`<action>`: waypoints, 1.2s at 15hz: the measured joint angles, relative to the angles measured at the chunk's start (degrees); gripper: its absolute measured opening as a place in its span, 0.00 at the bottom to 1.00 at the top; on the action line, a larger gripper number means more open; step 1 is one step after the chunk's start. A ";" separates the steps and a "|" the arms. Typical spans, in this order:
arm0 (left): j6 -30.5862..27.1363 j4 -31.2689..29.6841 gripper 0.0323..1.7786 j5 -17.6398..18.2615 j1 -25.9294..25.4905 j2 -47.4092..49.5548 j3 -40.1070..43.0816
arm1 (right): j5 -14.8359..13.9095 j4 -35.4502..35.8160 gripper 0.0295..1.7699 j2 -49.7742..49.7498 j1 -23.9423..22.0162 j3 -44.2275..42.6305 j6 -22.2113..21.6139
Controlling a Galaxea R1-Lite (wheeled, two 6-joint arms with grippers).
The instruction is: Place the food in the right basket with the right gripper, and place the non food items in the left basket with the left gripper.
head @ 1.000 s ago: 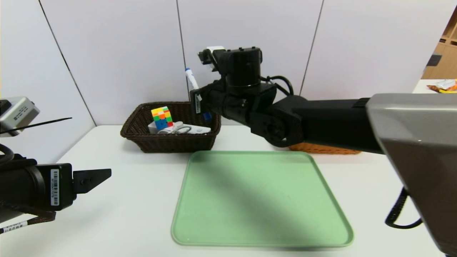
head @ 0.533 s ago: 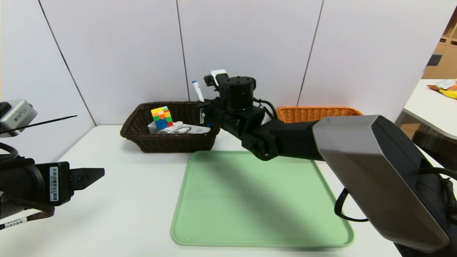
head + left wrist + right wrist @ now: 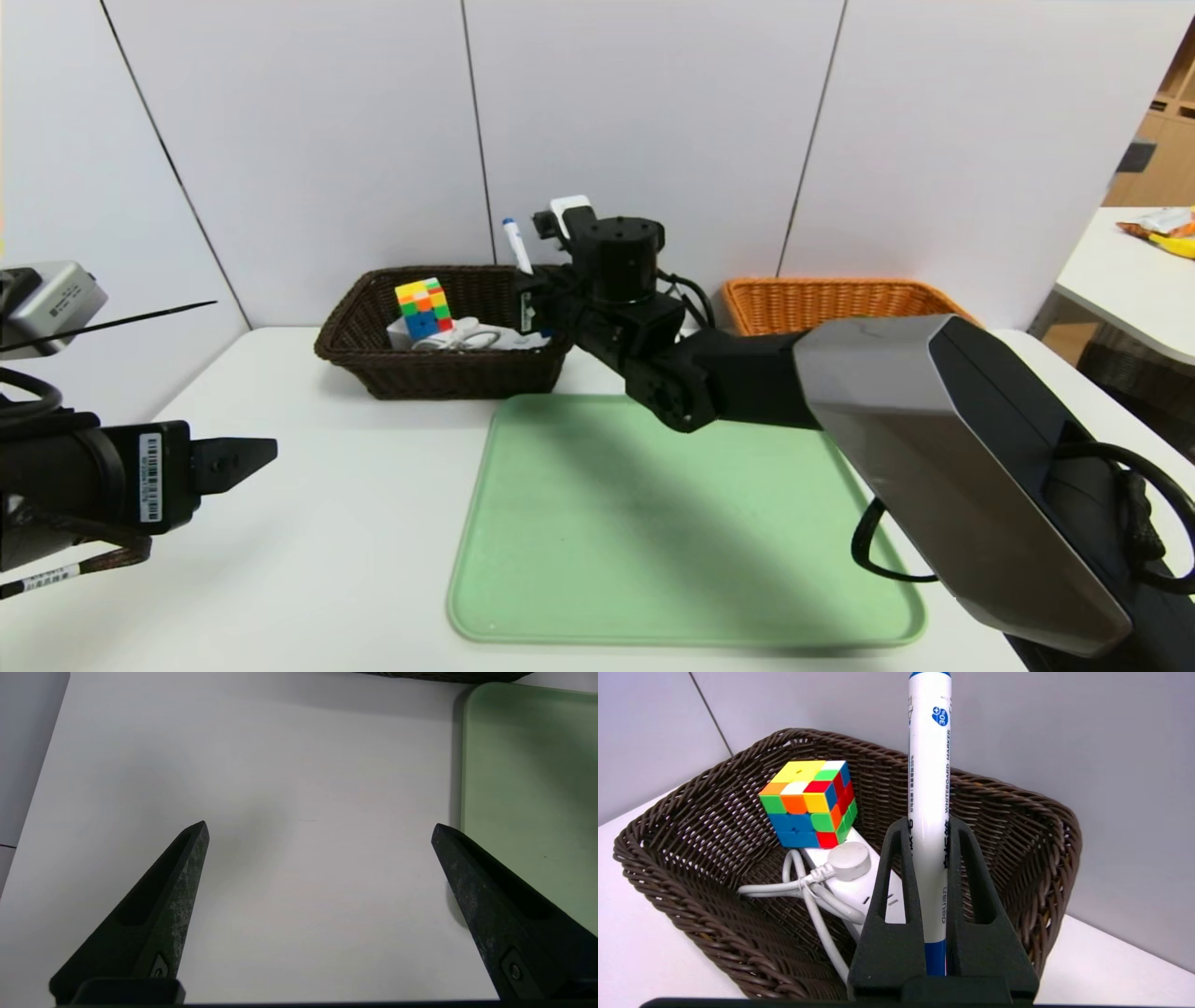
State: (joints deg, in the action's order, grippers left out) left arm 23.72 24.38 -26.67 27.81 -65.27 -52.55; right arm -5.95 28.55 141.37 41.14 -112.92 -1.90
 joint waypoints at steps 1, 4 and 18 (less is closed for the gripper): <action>-0.05 0.00 0.95 0.00 0.05 -0.09 -0.04 | 0.09 0.02 0.08 0.13 -0.02 0.00 -0.02; -0.05 -0.10 0.95 0.11 0.17 -0.39 -0.22 | 0.09 0.02 0.08 0.50 -0.05 0.00 -0.02; -2.28 -2.69 0.95 -0.22 0.30 -1.27 -4.11 | -2.49 -3.11 0.77 -6.58 0.20 0.09 3.19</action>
State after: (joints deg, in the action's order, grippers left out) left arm 21.44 21.69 -26.89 28.11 -66.54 -56.66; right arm -8.44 25.44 134.79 41.34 -112.84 1.29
